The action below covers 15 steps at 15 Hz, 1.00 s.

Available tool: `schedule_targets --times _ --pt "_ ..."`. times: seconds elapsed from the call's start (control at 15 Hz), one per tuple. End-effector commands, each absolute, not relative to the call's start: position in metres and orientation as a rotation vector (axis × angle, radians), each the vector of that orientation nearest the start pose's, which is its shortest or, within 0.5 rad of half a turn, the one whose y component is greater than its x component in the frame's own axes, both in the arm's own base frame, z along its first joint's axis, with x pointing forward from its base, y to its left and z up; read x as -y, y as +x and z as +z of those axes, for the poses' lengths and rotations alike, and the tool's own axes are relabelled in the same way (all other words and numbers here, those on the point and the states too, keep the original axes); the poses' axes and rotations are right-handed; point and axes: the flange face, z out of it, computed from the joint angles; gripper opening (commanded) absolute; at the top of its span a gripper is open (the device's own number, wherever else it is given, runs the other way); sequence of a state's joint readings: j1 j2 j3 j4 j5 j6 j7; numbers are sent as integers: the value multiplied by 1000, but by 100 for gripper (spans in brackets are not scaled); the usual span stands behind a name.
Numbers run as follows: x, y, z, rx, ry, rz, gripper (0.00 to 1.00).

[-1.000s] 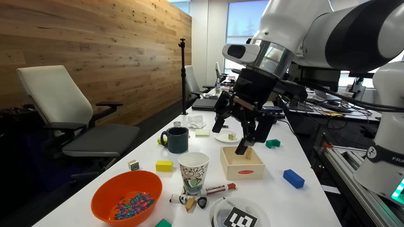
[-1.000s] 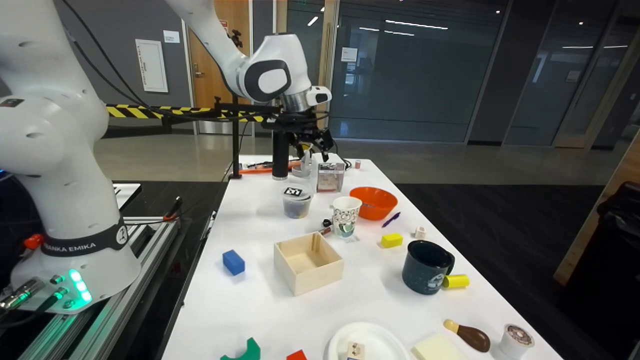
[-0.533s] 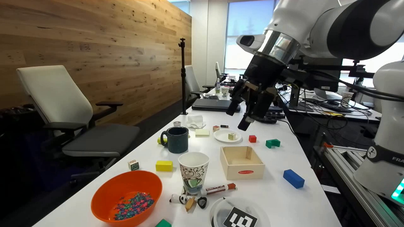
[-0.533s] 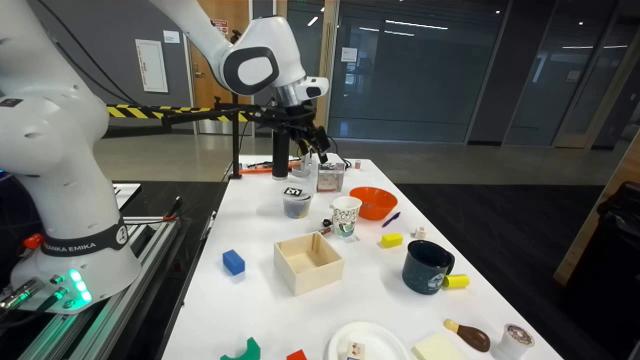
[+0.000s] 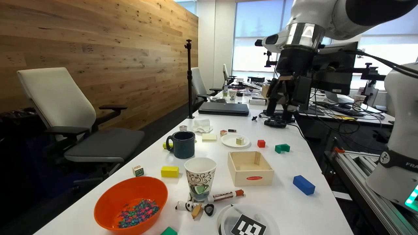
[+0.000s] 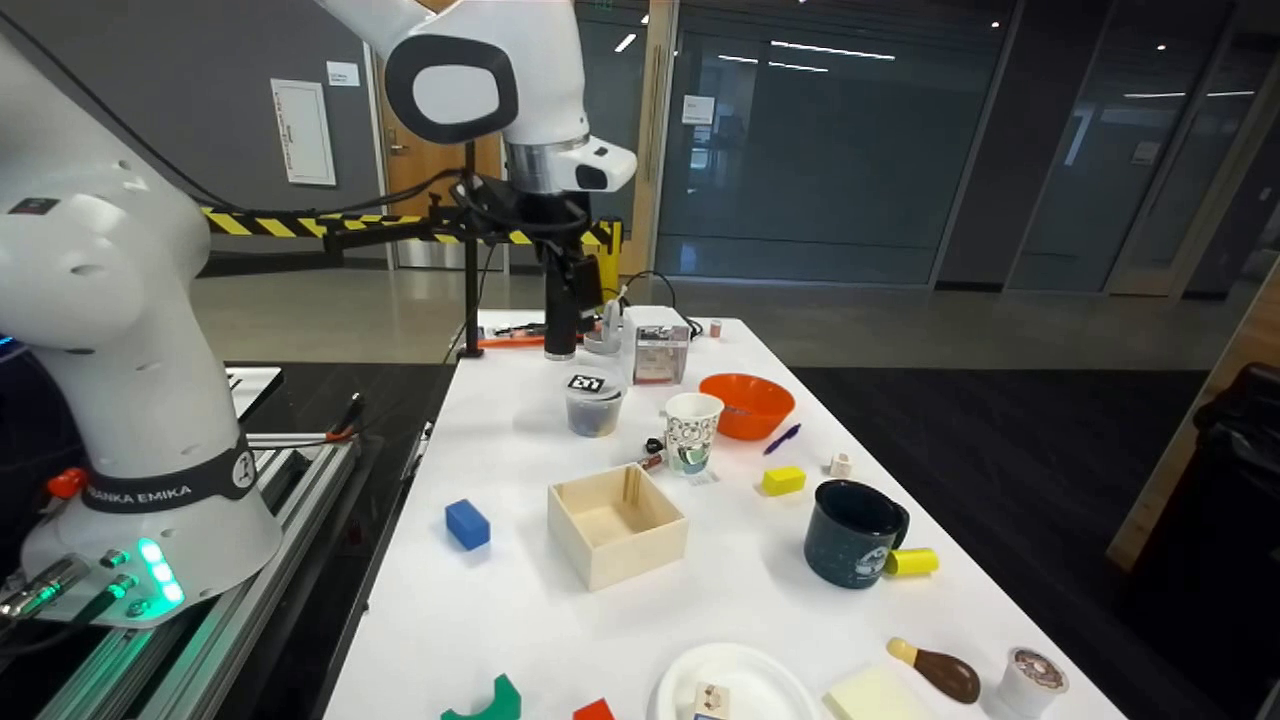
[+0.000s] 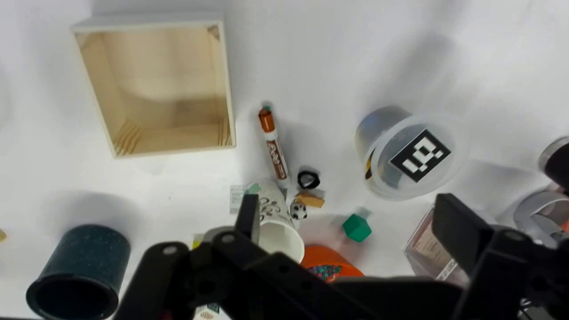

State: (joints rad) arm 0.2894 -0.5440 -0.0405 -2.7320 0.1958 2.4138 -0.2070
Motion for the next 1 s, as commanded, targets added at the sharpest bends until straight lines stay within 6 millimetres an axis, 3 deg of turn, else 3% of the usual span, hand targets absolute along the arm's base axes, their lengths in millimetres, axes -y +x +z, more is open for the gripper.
schedule_targets --times 0.0,0.27,0.53,0.93 --pt "-77 327 423 453 -2870 -187 100" --pt "-63 308 444 381 -2899 -44 100" --pt "-46 297 460 206 -3032 -78 100" --pt "-35 288 459 66 -3152 -5 100"
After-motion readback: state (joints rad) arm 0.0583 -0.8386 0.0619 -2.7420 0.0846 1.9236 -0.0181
